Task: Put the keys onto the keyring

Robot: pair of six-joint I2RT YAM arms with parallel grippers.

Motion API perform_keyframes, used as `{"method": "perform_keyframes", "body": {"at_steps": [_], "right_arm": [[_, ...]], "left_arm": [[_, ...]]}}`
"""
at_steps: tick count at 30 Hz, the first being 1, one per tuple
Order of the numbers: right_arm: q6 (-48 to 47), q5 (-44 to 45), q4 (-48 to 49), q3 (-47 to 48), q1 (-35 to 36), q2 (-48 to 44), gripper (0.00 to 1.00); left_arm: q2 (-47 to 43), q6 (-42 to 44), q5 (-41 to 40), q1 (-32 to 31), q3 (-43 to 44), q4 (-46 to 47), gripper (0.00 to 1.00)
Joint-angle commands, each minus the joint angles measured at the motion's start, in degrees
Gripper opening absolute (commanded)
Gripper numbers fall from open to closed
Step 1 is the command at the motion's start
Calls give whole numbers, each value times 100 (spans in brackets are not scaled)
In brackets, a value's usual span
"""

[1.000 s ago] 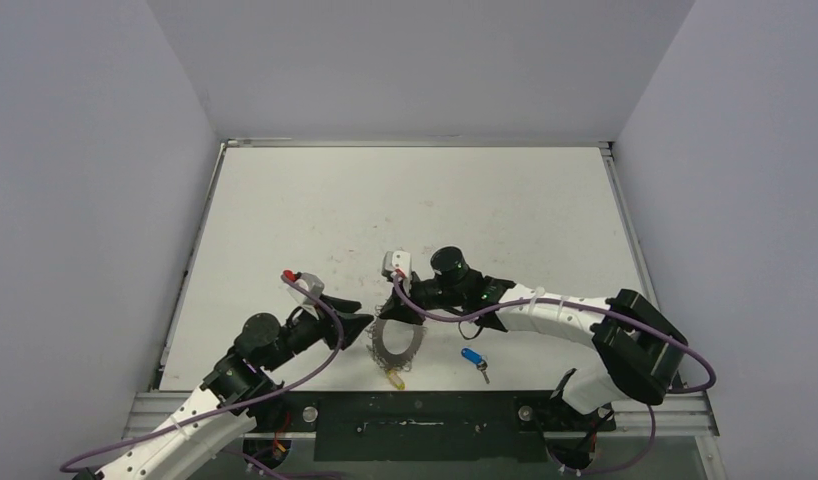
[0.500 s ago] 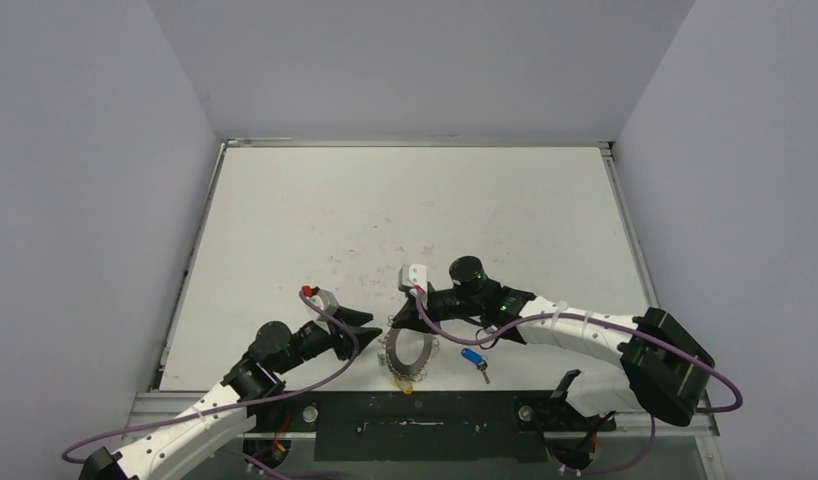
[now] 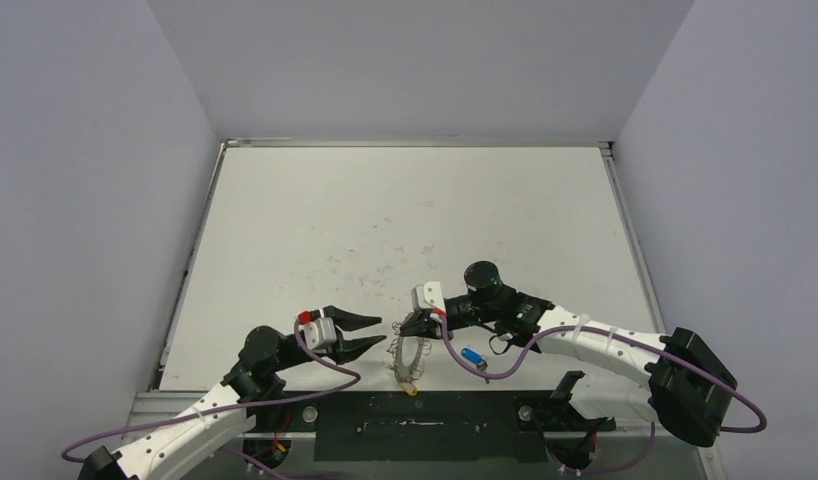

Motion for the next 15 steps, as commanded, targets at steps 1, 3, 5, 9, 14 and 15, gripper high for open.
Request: {"method": "perform_keyframes", "body": {"at_steps": [1,3,5,9,14,15], "right_arm": [[-220,-498,241,98,-38,-152,0],[-198,-482,220,122,-30,-144,0],[-176,-423,155,147,-26,-143,0],[-131,-254,-72,260,-27,-114,0],[-34,-145,-243,395,-20,-42,0],[1,-128,-243,406,-16,-31,0]], "left_arm": [[283,463,425,-48,-76,355,33],[452,506,427,-59,85,236,32],[596,526,421,-76,253,78,32],[803,618,408,-124,522,-252,29],[856,668,293,-211,648,-415,25],[864,672,279,-234,674,-415,25]]}}
